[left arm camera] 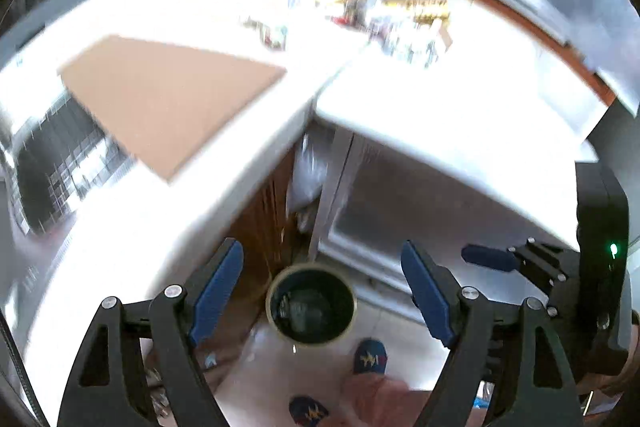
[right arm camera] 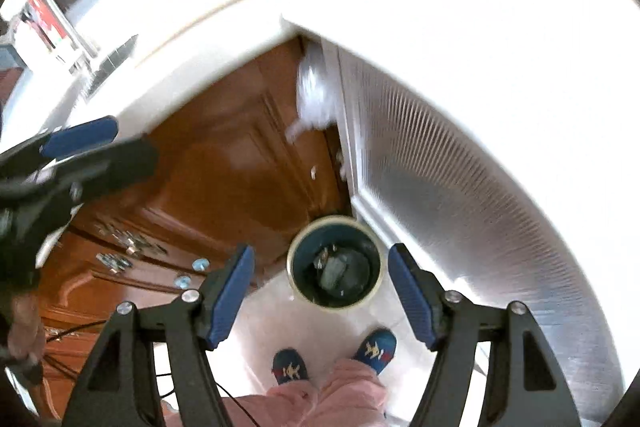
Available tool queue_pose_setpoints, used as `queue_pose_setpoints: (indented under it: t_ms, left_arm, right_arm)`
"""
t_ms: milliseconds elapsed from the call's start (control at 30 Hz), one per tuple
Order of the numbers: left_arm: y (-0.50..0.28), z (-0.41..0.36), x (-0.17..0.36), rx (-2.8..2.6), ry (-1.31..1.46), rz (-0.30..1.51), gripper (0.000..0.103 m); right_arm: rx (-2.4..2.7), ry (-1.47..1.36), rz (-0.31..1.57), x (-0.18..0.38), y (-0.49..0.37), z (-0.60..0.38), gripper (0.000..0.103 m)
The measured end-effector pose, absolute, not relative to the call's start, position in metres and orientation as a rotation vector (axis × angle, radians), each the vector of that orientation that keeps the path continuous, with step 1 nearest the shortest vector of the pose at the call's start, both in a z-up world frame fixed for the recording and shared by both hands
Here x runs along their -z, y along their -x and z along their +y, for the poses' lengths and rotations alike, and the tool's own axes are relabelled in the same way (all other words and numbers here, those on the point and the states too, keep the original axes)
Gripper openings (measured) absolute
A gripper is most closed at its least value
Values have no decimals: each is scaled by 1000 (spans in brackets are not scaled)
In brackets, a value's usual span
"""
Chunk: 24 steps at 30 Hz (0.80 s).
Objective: Collect trash
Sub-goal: 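Raise both tools back toward the counter trash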
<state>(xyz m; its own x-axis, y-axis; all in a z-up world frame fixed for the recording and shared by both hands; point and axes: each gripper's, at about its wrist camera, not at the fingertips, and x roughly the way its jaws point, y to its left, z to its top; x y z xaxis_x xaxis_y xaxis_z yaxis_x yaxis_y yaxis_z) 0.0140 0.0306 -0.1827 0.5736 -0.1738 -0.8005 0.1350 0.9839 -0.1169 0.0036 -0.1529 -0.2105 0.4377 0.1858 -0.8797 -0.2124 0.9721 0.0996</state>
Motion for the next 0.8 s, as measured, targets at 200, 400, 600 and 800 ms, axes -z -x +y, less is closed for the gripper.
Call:
queue_pose_setpoints:
  t_ms: [200, 400, 600, 800]
  left_arm:
    - [-27, 31, 123, 192, 41, 848, 80]
    - [-44, 29, 80, 200, 57, 800, 80]
    - [-76, 24, 56, 185, 57, 819, 80]
    - [-131, 24, 68, 164, 100, 900, 80]
  right_arm:
    - [-209, 2, 950, 140, -6, -167, 70]
    - [-178, -25, 786, 86, -23, -184, 70]
    - [-164, -2, 728, 47, -55, -202, 70]
    - [-103, 40, 804, 47, -109, -231, 70]
